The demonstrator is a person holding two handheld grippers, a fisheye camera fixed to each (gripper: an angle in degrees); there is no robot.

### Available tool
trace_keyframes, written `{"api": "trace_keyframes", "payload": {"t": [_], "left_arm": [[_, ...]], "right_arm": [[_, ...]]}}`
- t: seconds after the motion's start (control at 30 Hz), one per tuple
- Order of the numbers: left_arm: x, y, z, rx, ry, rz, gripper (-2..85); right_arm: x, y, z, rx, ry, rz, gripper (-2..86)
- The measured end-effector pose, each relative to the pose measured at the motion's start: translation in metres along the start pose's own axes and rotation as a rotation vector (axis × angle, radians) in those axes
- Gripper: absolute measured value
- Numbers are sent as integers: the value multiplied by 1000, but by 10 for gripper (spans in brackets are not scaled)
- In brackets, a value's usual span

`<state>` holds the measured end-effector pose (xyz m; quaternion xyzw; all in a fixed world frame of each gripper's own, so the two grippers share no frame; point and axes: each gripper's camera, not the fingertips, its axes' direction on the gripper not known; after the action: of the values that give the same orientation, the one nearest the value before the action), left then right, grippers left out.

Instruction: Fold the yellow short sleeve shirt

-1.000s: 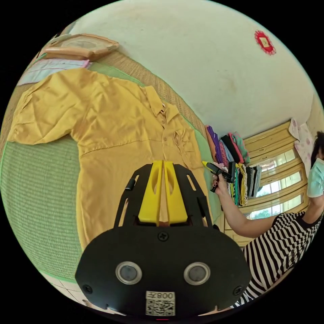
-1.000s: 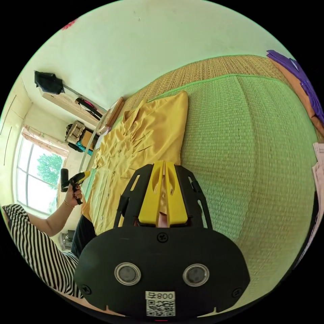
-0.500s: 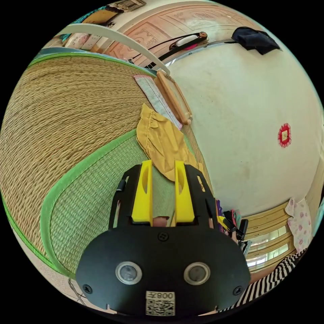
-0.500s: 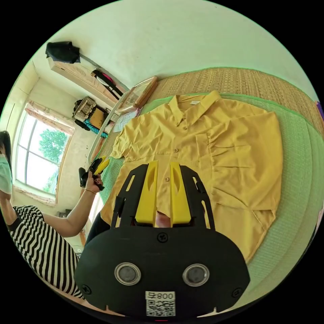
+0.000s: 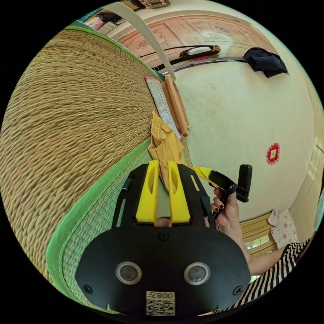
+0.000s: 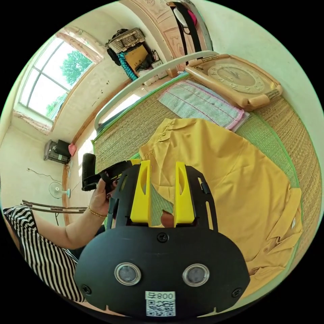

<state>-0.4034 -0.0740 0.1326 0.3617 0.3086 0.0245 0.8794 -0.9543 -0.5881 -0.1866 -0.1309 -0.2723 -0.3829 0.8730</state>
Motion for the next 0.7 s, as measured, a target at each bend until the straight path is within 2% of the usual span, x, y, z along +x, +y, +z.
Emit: {"api": "trace_keyframes", "payload": {"t": [0.17, 0.3, 0.53, 0.7], "left_arm": [[-35, 9, -14, 11, -17, 28, 61], [-62, 13, -19, 0, 1, 18, 23], [-86, 14, -27, -12, 52, 57, 8], [-90, 16, -43, 43, -19, 88, 37]], "right_arm": [[-47, -110, 19, -64, 56, -50, 122], [-80, -185, 49, -148, 126, -63, 132], [-124, -251, 55, -191, 171, -73, 124], [-150, -274, 45, -190, 221, -84, 111]]}}
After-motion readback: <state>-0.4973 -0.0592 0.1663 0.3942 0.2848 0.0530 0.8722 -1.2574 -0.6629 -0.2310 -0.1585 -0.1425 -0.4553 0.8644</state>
